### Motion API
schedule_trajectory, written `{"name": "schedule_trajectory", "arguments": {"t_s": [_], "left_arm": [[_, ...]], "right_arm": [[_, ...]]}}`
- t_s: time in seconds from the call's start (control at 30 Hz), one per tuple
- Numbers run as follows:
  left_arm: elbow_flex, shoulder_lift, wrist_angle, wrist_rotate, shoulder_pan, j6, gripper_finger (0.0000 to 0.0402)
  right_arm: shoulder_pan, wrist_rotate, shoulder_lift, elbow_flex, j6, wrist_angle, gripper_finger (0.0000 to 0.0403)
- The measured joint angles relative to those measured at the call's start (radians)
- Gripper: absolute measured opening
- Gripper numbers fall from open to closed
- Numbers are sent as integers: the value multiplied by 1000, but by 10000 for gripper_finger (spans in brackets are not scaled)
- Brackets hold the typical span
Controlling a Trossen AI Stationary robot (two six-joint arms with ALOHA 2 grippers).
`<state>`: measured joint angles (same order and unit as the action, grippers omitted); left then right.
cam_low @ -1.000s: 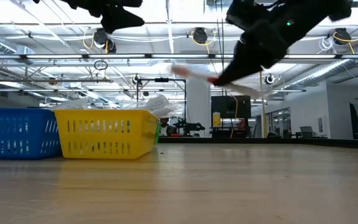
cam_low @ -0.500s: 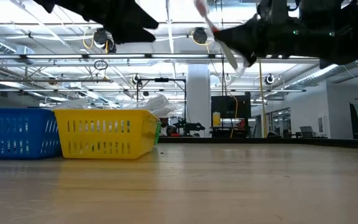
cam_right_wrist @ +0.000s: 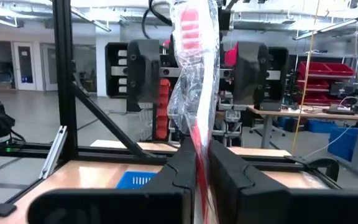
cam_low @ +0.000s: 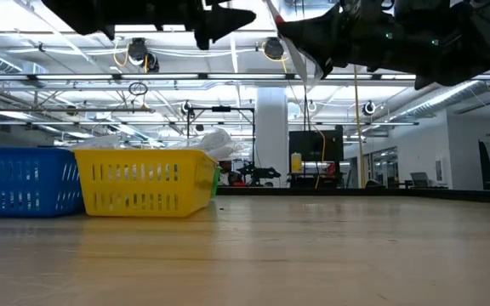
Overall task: Pick & Place Travel size toiletries
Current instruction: Put the orange toothbrush into the yellow bin
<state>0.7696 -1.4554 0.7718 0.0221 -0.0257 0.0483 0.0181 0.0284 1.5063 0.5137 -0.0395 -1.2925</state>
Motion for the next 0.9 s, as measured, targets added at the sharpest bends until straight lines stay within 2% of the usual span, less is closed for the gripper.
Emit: {"name": "schedule_trajectory", "arguments": {"t_s": [0.13,0.43,0.67,0.9], "left_arm": [[0,-37,103,-26,1,0,286],[11,-104,206,-25,8,-4,266],[79,-163,198,-24,9,-4,251],[87,-163,188,-24,9,-2,240]], "right_arm": [[0,0,0,1,0,1,13],[0,0,0,1,1,7,13],[0,0,0,1,2,11,13],[0,0,0,1,11,18,13]]}}
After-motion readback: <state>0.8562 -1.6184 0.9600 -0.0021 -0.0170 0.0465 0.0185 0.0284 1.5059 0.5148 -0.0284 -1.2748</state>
